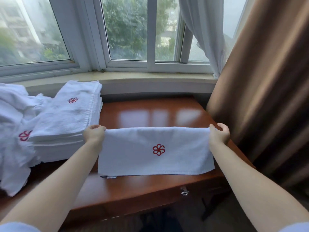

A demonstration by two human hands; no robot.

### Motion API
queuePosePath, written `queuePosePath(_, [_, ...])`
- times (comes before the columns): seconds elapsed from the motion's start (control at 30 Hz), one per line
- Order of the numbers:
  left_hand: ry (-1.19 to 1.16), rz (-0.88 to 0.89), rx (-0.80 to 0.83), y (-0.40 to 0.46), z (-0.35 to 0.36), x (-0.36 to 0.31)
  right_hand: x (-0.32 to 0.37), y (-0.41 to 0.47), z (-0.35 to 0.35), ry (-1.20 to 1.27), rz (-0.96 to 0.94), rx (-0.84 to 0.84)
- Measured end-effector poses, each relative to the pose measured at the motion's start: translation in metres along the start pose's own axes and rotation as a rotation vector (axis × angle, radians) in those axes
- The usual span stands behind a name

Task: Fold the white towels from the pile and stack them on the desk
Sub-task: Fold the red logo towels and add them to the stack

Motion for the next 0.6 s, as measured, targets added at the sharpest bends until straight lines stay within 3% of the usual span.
queuePosePath(0.23, [-0.085, -0.070, -0.017, -0.028, -0.038, -0.015, 0.041, -0.025, -0.054, 0.147, 0.000, -0.210])
queuePosePath(0.4, [-0.123, -0.176, 0.072, -0.026, -0.034, -0.018, 0.047, -0.015, -0.052, 0.086, 0.046, -0.210])
queuePosePath(0.47, [-0.124, -0.129, 0.044, -0.017, -0.027, -0.021, 0.045, -0.004, -0.030, 0.008, 0.023, -0.116])
queuePosePath(0.6, [0.139, 0.058, 0.138, 0.003, 0.013, -0.011, -0.005, 0.003, 0.047, -0.450, 0.115, 0.491])
Point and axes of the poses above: each hand's wrist, its own y-axis towards the middle knuckle, its own z-axis out of the palm, x = y × z, the point moved 9 cm from there along y, towards the middle knuckle, and after that the axes turned 7 degrees about y, right-handed, at the moved point
